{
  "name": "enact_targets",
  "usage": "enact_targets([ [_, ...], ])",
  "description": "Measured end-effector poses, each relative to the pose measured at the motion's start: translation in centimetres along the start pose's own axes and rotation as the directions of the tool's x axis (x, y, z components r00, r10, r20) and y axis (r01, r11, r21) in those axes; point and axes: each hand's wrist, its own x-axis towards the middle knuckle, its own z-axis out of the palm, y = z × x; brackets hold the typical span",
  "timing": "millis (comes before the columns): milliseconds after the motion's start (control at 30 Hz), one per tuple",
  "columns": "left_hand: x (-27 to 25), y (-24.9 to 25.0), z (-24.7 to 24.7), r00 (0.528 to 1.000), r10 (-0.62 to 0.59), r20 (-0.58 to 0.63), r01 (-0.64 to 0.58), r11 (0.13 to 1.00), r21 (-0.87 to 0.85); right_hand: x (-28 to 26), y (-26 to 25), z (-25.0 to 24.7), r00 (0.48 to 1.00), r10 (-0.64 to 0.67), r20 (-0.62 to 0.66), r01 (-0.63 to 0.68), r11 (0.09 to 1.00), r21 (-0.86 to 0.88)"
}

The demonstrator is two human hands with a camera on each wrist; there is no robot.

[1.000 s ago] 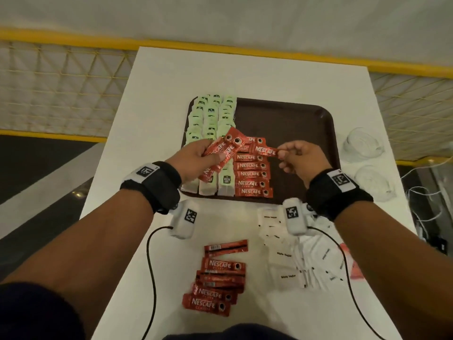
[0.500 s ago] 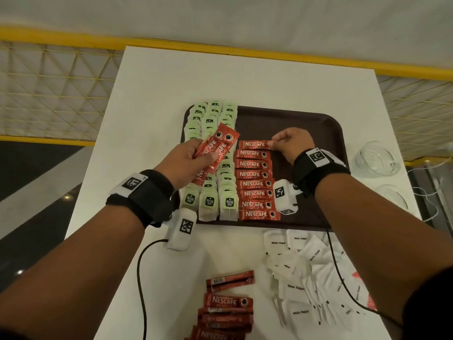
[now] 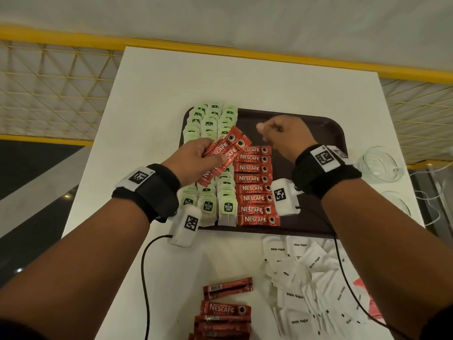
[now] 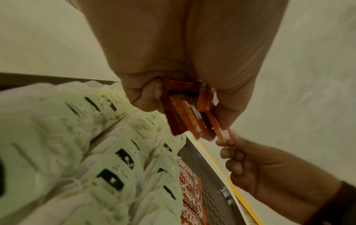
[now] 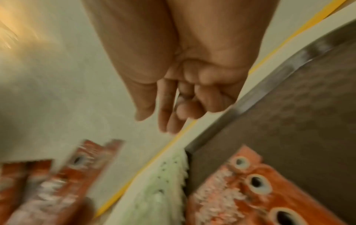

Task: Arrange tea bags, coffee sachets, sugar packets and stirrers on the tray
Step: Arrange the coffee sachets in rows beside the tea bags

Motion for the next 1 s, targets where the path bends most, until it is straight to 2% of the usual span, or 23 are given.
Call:
enact_targets([
  [67, 0.5, 0.3, 0.1, 1.000, -0.006, 0.008, 0.006, 1.000, 0.000, -1.0, -1.9, -0.8, 0.980, -0.038, 0.193, 0.020, 0.995, 0.095],
  [133, 1.0, 0.8, 0.3, 1.000, -0.006, 0.014, 0.005, 1.000, 0.012, -1.1, -2.5, -1.2, 0.953, -0.067, 0.294, 0.035, 0.993, 0.113],
  [233, 1.5, 1.7, 0.3, 0.999, 0.016, 0.027, -0.017, 1.000, 0.008, -0.5, -1.9, -1.4, 0.964, -0.034, 0.265, -0.027, 0.975, 0.223],
  [333, 2.0, 2.5, -0.2, 0.998, 0.068, -0.007, -0.068, 0.996, 0.060, -0.3, -0.8, -1.6, 0.970, 0.047, 0.240, -0.150, 0.891, 0.429],
  [500, 2.8, 2.9, -1.6, 0.994, 0.067, -0.083, -0.057, 0.992, 0.113, 0.6, 1.8, -1.5, 0.966, 0.232, 0.113, -0.257, 0.834, 0.488],
  [600, 3.1, 2.6, -2.1, 0.993, 0.063, -0.098, -0.047, 0.987, 0.155, 1.6, 2.9, -1.0, 0.936, 0.349, 0.040, -0.331, 0.838, 0.433],
  [667, 3.1, 2.4, -2.1, 0.992, 0.063, -0.111, -0.046, 0.987, 0.155, 1.9, 3.0, -0.5, 0.924, 0.381, 0.011, -0.358, 0.857, 0.371],
  [833, 3.2, 1.8, -1.8, 0.990, 0.066, -0.121, -0.047, 0.987, 0.154, 2.9, 2.7, 0.5, 0.921, 0.386, -0.047, -0.377, 0.917, 0.132],
  [1000, 3.3, 1.7, -1.7, 0.992, 0.074, -0.100, -0.057, 0.984, 0.168, 3.7, 2.6, 0.9, 0.917, 0.396, -0.045, -0.398, 0.914, -0.071],
])
